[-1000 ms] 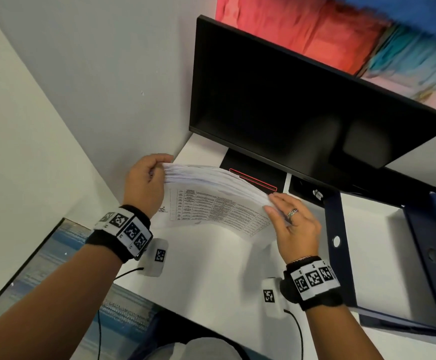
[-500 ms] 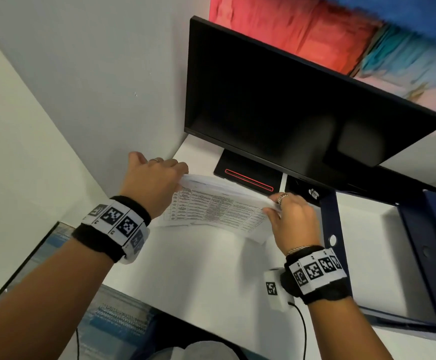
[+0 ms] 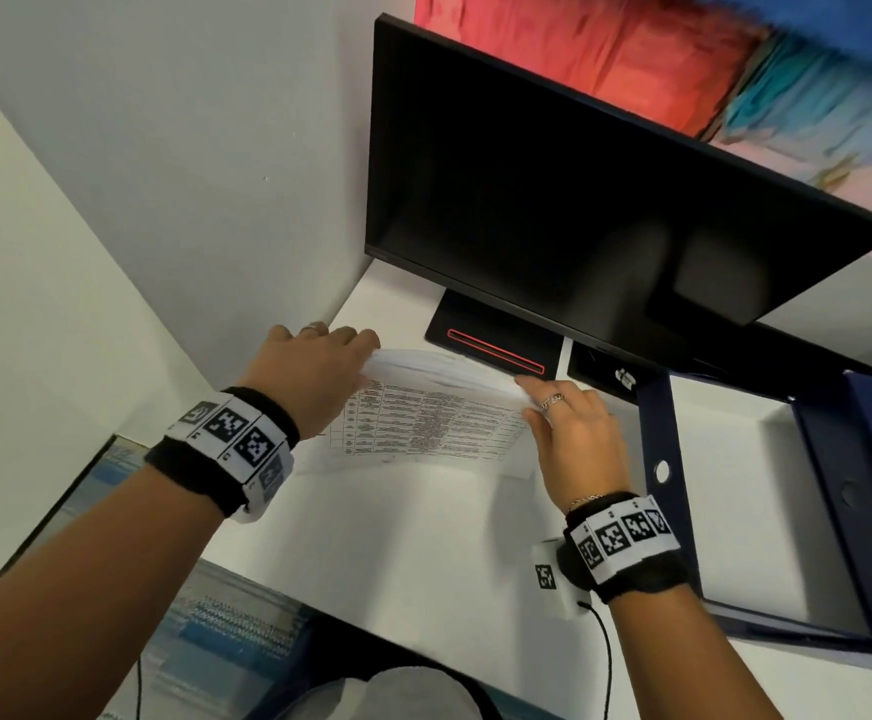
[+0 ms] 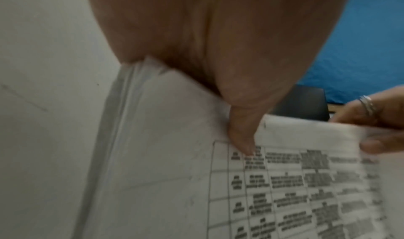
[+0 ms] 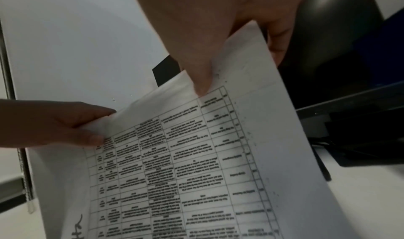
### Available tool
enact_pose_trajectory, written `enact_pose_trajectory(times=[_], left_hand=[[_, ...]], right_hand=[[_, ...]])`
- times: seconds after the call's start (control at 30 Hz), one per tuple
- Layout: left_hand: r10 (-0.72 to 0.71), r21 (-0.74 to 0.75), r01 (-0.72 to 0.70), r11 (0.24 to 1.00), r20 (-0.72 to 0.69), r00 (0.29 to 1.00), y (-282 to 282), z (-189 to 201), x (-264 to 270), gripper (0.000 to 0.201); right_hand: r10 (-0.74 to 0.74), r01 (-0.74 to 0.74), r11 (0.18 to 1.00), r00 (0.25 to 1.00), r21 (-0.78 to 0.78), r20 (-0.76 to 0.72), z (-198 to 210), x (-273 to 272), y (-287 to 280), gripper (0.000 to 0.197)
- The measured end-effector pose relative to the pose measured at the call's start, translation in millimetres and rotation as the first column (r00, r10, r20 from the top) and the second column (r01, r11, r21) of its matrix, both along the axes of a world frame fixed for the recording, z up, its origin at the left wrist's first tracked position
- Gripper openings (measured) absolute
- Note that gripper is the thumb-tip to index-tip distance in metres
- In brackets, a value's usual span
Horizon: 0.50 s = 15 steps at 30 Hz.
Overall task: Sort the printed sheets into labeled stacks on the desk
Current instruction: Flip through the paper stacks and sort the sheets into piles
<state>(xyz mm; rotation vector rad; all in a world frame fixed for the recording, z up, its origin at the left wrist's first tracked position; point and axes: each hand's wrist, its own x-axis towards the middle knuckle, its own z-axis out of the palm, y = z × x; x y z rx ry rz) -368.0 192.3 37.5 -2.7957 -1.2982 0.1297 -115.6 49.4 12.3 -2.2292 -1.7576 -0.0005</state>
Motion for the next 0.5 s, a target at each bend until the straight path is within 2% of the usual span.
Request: enact_pose_trajectory(times=[0.17,0.23,0.3,0.37,0.4,0.43,0.47,0.5], left_hand=[[-0.033,0.069,0.032,0.997,0.015,0.999,-4,-7,-3,0.048],[-0.015,0.046,0.013,0.999,0.046,0.999,2,-10,-10,0.042],[0.001,-0.009,0.0,1.0,0.096,0.995,10,-12,-16,0.027],[0.049,-0.071,-0.033,0.997,0.224,0.973,15,-9,-19,0.019],[0.115,-0.114,-0.081,0.99,0.336,0.935,16,-6,-20,0.018],[0.214,-0.177,-0.145,0.973,0.476,0.853,17,-3,-21,0.018],[0.326,-0.267,-0.198,0.943,0.621,0.713,17,1,-21,0.02],[0.433,-0.377,-0.217,0.901,0.731,0.527,17,2,-22,0.024]], right_hand=[[0.023,-0.024,1.0,0.999,0.009,0.031,-7,3,1,0.035],[-0.015,0.015,1.0,1.0,-0.023,0.017,-4,4,3,0.027],[-0.05,0.049,0.999,0.999,-0.02,-0.012,1,6,5,0.024],[-0.066,0.065,0.998,0.997,-0.026,-0.041,9,5,8,0.024],[-0.075,0.074,0.997,0.996,-0.028,-0.055,12,6,9,0.024],[-0.084,0.083,0.996,0.993,-0.018,-0.085,17,8,10,0.023],[-0.104,0.104,0.995,0.986,-0.006,-0.132,22,9,11,0.021],[-0.135,0.14,0.99,0.97,0.014,-0.2,27,10,13,0.018]])
